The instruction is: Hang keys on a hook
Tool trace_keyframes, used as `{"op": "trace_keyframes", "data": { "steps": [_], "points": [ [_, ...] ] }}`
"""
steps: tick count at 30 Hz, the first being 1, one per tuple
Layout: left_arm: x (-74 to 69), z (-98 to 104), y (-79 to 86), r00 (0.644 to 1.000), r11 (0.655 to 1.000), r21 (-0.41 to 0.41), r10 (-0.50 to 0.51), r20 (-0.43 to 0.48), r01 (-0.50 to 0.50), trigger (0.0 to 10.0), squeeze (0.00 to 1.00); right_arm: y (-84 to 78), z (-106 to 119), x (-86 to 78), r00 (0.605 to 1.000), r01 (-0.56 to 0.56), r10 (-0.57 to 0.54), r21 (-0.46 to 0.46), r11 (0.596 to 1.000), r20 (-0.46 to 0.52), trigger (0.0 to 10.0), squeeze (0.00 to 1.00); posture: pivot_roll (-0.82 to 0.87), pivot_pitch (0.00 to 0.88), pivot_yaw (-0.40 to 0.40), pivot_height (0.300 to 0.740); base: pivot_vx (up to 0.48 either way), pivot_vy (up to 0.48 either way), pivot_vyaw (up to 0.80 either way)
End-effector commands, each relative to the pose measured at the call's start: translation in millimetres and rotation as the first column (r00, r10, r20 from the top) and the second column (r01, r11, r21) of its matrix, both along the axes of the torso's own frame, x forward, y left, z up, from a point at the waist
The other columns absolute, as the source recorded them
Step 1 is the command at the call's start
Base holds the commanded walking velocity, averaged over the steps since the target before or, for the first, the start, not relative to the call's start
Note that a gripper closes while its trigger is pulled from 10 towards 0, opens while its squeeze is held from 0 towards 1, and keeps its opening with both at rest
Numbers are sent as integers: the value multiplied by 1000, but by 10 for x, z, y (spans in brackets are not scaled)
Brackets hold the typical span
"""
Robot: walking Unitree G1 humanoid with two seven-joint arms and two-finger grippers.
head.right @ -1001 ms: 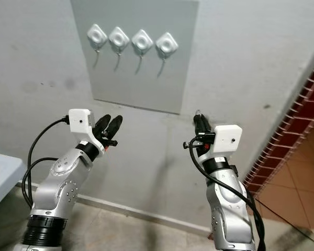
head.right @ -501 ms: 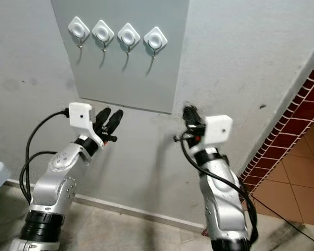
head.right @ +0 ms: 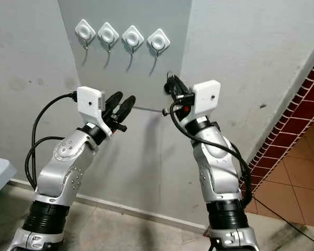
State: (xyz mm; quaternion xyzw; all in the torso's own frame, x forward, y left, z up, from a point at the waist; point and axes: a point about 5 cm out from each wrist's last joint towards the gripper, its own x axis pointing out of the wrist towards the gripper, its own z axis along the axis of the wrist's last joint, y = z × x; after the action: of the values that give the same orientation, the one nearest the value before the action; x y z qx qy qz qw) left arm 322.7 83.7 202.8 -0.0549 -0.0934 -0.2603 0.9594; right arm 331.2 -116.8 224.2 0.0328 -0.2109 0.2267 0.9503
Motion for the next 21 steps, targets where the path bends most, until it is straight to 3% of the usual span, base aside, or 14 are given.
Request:
{"op": "trace_keyframes", "data": {
  "steps": [1, 11, 21],
  "points": [
    [-8, 80, -25, 1000, 1000, 7, -12, 24, 12, 10000, 0, 55, 70, 47, 999, -34, 34, 2, 999, 18, 10000, 0, 102, 0, -24, 740, 0, 0, 0],
    [-22, 133, -47, 999, 1000, 5, -19, 38, 19, 10000, 0, 180, 125, 156, 994, -108, 108, 24, 994, 13, 10000, 0, 104, 0, -25, 740, 0, 0, 0],
    [-53, 146, -70, 998, 999, 19, -35, 46, 34, 10000, 0, 220, 182, 272, 991, -129, 131, 107, 986, -5, 10000, 0, 108, 0, -27, 740, 0, 0, 0]
  ]
}}
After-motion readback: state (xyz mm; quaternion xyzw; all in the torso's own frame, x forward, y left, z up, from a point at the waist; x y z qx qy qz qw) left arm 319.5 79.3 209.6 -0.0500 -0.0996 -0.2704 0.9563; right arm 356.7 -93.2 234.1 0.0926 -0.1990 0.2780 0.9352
